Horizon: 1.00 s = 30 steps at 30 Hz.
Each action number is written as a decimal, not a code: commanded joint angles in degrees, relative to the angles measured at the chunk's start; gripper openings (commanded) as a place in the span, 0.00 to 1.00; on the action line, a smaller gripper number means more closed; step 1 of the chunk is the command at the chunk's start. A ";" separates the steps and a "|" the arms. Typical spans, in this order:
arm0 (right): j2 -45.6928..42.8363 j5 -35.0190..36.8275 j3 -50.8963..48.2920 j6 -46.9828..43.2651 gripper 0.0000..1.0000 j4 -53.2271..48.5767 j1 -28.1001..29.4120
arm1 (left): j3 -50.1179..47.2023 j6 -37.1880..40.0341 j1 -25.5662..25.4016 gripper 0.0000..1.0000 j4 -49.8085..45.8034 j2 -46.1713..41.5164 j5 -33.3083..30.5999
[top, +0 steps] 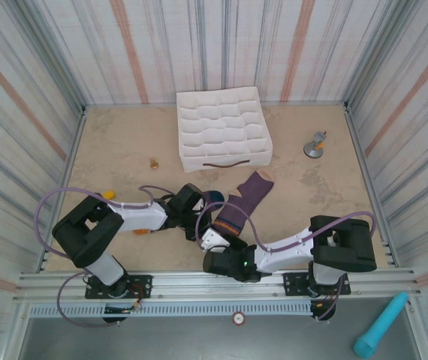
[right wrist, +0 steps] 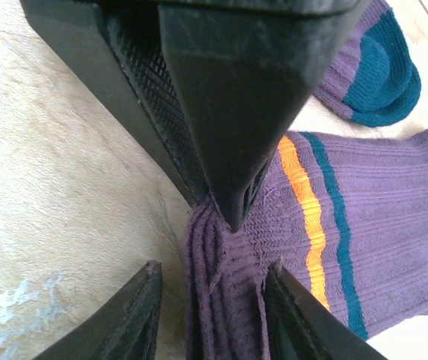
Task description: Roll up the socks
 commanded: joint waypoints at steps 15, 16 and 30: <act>2.50 -0.19 -2.18 3.56 0.13 -1.14 -1.82 | 2.70 0.85 0.14 0.00 -3.62 -0.94 2.35; 2.29 -0.35 -2.17 3.95 0.13 -1.29 -1.93 | 2.67 0.94 0.10 0.00 -3.71 -0.85 2.23; -7.26 -24.20 -3.05 7.47 0.00 -4.32 -14.81 | 1.97 4.74 0.26 0.41 -5.71 -3.02 -1.73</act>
